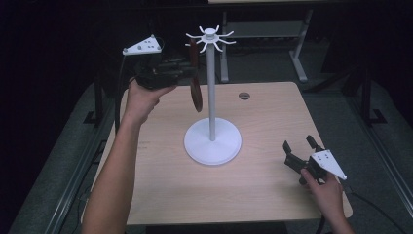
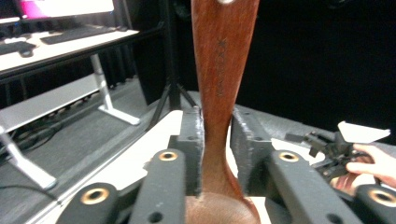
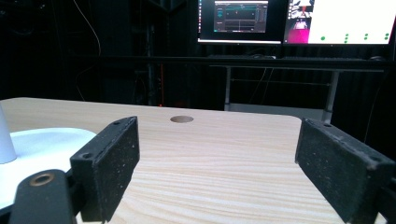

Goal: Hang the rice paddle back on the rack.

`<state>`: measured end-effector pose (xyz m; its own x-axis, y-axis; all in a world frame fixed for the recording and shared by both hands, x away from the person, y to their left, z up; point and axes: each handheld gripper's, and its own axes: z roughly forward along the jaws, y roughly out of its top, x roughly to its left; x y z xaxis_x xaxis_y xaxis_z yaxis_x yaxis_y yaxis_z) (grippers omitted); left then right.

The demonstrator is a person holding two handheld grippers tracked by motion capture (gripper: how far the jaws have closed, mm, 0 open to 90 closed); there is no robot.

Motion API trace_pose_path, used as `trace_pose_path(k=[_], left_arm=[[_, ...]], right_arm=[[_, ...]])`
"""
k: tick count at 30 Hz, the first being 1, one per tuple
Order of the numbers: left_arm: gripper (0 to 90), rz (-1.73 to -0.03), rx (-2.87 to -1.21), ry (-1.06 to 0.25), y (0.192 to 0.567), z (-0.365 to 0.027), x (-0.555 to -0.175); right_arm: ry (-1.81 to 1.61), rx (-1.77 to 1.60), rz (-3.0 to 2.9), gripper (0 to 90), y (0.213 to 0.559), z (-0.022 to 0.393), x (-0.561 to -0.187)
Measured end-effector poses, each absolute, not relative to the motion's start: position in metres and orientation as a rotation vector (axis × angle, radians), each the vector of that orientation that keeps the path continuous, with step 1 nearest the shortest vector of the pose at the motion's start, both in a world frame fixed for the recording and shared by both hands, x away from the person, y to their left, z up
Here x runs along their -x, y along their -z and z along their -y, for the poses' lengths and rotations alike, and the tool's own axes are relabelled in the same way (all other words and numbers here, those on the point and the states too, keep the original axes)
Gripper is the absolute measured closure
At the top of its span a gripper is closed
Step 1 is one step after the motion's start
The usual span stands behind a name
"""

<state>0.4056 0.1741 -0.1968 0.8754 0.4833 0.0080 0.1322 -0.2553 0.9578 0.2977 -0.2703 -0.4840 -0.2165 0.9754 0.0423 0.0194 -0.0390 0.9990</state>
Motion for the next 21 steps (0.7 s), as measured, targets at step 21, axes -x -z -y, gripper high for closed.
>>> trace_pose_path(k=[21], left_arm=[[48.7, -0.601, -1.927, -0.416, 0.21, -0.21, -0.386]], right_arm=[[-1.392, -1.137, -1.364, 13.0, 0.484, 0.271, -0.298]])
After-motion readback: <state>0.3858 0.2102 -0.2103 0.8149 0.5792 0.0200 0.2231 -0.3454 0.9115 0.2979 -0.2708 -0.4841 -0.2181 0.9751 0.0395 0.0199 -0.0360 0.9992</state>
